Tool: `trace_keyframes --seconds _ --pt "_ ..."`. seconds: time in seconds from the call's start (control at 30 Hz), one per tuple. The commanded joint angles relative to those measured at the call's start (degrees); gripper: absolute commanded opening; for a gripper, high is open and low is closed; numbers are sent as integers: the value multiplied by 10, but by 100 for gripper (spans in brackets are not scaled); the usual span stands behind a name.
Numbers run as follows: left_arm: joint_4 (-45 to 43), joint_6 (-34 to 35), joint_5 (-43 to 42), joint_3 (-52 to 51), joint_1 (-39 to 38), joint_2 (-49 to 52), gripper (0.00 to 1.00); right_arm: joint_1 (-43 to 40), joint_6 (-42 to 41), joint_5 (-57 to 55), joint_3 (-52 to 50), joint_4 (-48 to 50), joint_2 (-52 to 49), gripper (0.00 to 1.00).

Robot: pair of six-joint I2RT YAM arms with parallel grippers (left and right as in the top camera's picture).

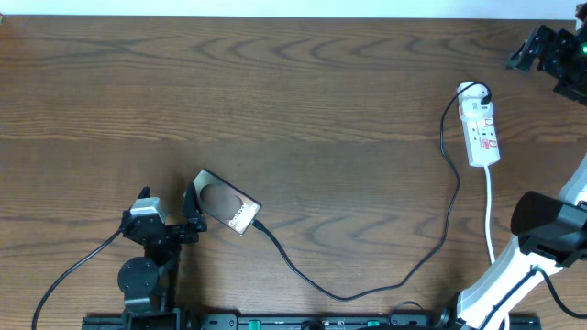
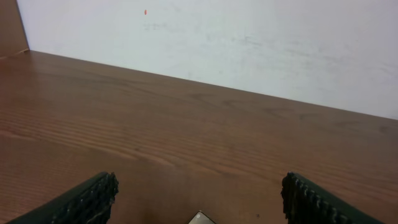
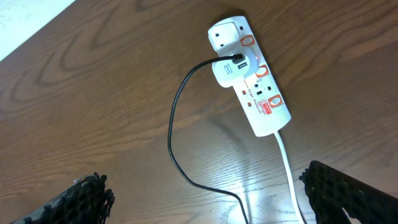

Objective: Plug charger to phone and switch on socket

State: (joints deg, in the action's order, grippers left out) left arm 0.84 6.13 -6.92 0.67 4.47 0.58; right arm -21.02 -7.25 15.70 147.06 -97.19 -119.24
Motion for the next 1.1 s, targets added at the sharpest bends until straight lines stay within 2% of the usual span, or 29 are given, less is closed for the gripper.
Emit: trace_keyframes --seconds 0.0,0.13,0.23,0.63,0.7,0.73,0.77,0.93,1.07 --pt "28 -5 -8 -4 3 -3 86 2 -6 3 3 -1 1 99" --pt "28 -5 -8 -4 3 -3 86 3 -14 4 -11 35 5 99" --pt "27 -5 -8 -4 3 -3 86 12 -22 25 -75 104 31 99" --pt "28 -5 -8 -4 3 -3 86 125 -26 57 -651 610 263 99" --pt "27 -5 -8 -4 3 -3 86 148 -26 56 -742 713 306 99" --pt "27 -5 -8 -4 3 -3 86 178 -26 43 -851 842 362 99" --pt "27 -5 -8 -4 3 -3 86 187 -26 35 -890 887 384 99" --pt "27 -5 -8 -4 3 -3 86 230 -26 -49 -1056 1051 511 99" --pt "28 -5 -8 -4 3 -3 86 246 -26 -105 -1165 1136 623 99"
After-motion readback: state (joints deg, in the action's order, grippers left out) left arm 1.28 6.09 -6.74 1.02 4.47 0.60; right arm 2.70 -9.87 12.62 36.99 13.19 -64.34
